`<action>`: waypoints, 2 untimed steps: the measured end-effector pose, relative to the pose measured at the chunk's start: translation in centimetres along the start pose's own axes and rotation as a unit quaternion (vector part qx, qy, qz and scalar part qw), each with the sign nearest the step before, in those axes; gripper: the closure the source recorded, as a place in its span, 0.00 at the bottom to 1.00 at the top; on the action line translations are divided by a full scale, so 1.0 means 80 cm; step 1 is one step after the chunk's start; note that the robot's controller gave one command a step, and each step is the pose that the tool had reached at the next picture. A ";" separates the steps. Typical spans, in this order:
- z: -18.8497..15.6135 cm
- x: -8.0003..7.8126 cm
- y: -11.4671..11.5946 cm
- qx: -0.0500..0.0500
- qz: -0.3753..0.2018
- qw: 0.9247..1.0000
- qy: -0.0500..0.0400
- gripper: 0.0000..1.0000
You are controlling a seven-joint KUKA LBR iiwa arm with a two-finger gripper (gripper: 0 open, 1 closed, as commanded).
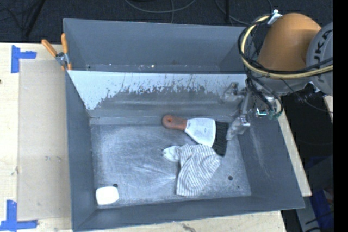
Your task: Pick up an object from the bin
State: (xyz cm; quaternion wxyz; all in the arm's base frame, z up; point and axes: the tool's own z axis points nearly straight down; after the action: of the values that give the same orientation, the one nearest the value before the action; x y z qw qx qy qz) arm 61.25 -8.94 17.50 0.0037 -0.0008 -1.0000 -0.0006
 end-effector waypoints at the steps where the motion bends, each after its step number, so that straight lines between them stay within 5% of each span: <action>1: -0.006 -0.002 0.000 0.000 -0.001 1.000 -0.004 0.00; 2: -0.001 -0.003 0.000 0.001 -0.001 1.000 -0.007 0.00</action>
Offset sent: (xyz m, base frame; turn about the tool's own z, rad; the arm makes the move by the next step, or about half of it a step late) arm -0.0028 -0.0087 -0.1050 -0.0317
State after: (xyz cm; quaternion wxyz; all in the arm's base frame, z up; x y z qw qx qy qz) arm 61.52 -8.95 17.59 -0.0031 0.0004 -1.0000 0.0003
